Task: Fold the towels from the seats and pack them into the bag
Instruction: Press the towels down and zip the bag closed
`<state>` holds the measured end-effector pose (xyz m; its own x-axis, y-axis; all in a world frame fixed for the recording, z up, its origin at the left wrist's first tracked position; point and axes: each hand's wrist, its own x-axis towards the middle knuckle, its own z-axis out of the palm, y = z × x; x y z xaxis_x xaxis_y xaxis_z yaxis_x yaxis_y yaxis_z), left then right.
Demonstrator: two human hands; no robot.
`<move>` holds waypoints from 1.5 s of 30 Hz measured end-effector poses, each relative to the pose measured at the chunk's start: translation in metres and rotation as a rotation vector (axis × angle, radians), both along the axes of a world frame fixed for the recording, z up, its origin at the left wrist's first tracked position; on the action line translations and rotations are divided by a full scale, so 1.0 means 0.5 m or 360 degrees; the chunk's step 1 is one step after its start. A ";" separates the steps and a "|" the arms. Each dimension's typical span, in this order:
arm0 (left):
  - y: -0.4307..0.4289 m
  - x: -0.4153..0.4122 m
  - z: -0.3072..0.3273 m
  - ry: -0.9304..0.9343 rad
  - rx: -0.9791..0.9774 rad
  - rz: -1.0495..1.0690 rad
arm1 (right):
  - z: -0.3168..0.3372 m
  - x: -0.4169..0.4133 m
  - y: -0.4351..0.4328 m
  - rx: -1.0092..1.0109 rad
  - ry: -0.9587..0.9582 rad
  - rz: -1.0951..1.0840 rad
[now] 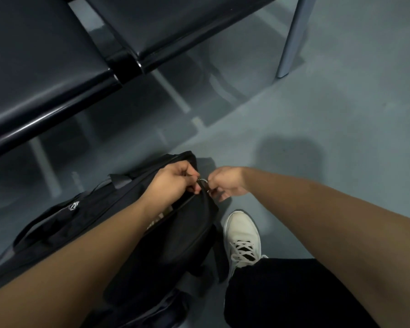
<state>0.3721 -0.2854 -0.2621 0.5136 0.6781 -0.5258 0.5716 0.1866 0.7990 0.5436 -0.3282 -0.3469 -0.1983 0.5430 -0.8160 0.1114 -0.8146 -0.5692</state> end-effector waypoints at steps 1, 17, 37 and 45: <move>0.002 0.003 0.002 0.0024 -0.0013 -0.0008 | -0.004 -0.002 -0.005 0.0041 -0.0055 -0.0021; 0.064 -0.164 0.186 0.0564 0.0241 0.0173 | 0.056 0.016 0.027 0.0167 -0.0872 -0.0292; 0.032 -0.322 0.273 0.0149 0.0216 0.0546 | 0.320 -0.296 0.070 0.1737 -0.1227 0.0892; 0.041 -0.607 0.321 0.0335 0.0243 0.0683 | 0.309 -0.245 0.085 0.1420 -0.1447 0.0904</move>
<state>0.0685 -0.2650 -0.1015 0.0647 0.8822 -0.4663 0.6207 0.3303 0.7111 0.4213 -0.2855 -0.1924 -0.1581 0.9667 -0.2013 0.9069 0.0615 -0.4168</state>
